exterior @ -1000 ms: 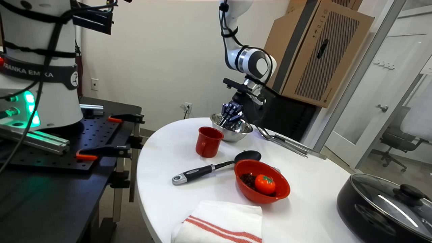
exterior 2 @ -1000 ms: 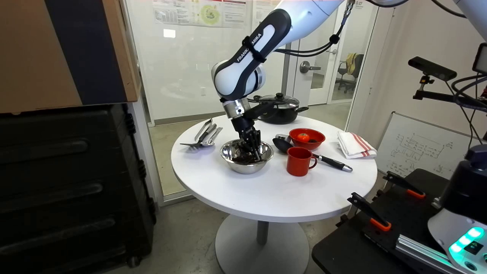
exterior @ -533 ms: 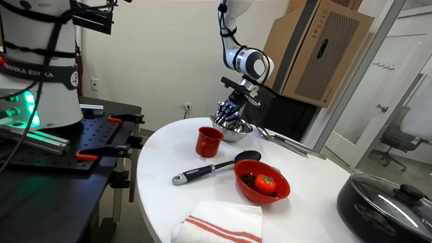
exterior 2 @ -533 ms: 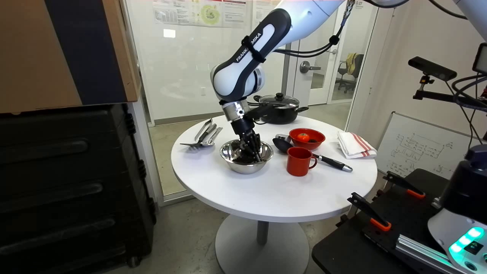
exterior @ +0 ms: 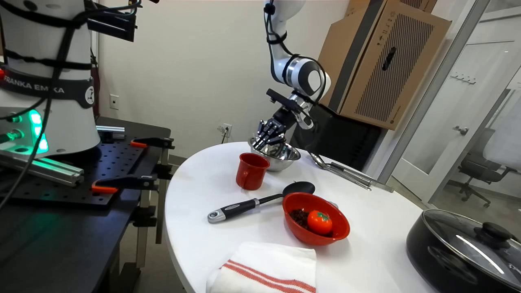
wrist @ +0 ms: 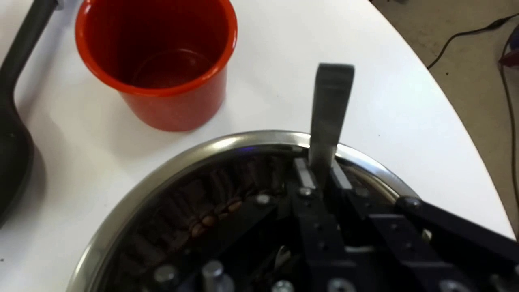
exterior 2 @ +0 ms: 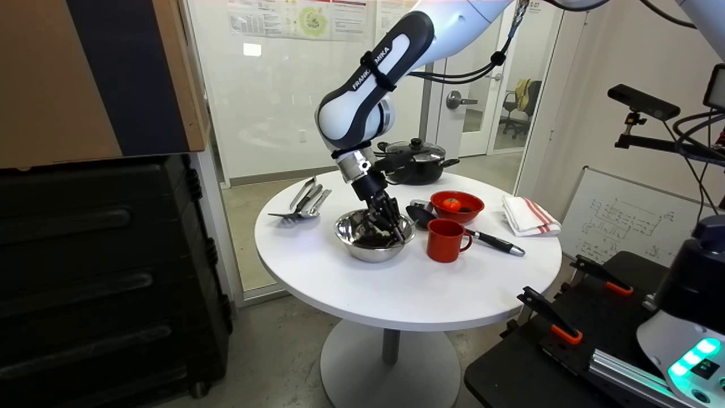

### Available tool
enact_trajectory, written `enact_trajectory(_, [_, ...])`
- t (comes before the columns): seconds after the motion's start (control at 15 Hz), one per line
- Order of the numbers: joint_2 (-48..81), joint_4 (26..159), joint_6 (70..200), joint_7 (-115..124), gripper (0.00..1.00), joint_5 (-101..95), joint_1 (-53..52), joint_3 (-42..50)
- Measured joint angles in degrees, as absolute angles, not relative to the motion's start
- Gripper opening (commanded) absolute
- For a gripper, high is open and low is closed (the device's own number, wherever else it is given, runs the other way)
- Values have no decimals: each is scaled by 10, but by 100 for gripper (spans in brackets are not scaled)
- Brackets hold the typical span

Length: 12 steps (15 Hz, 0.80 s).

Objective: Use the spoon to mix the contents of the silver bowl

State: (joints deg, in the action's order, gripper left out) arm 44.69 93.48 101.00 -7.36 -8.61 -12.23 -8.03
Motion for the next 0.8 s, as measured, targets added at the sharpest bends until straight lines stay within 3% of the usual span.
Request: enact_trajectory(0.8, [447,919,983,-55,3,-116,-123,-58])
